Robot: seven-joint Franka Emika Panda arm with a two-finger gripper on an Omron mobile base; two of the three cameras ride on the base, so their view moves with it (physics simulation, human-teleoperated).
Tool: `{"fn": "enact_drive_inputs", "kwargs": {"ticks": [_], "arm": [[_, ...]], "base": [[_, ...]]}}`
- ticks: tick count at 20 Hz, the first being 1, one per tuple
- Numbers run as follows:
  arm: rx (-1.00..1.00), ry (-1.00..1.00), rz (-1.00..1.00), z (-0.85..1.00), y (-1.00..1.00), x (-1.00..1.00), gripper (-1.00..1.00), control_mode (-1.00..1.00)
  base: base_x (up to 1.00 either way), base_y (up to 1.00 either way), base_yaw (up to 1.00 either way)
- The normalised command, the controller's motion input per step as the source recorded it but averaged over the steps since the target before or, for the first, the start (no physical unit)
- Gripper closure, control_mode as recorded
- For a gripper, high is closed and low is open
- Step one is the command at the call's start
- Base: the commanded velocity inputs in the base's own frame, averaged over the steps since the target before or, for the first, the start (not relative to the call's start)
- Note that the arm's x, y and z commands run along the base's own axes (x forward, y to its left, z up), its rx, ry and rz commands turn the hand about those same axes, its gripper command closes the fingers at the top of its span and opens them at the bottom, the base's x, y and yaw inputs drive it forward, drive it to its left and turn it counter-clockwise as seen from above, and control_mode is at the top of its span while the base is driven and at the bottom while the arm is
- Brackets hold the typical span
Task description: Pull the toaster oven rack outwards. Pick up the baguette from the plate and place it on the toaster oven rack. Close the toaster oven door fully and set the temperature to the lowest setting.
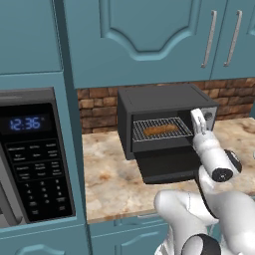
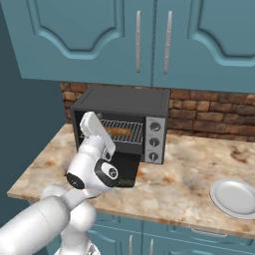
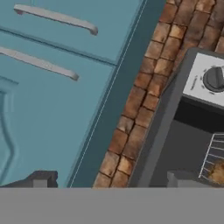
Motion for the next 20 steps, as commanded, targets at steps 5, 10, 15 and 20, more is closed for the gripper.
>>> {"fn": "enact_drive_inputs", "kwargs": {"ticks": [5, 10, 15, 20], "arm": [[0.37, -0.15, 0.02, 0.53, -0.09, 0.00, -1.00, -1.00], [0.33, 0.00, 0.01, 0.50, -0.35, -0.02, -1.00, -1.00], [0.29, 0.11, 0.00, 0.27, -0.72, -0.27, -1.00, -1.00], [0.19, 0.27, 0.00, 0.05, -0.64, -0.38, -1.00, -1.00]], "base": [[0.00, 0.00, 0.00], [0.00, 0.00, 0.00], [0.00, 0.00, 0.00], [0.00, 0.00, 0.00]]}}
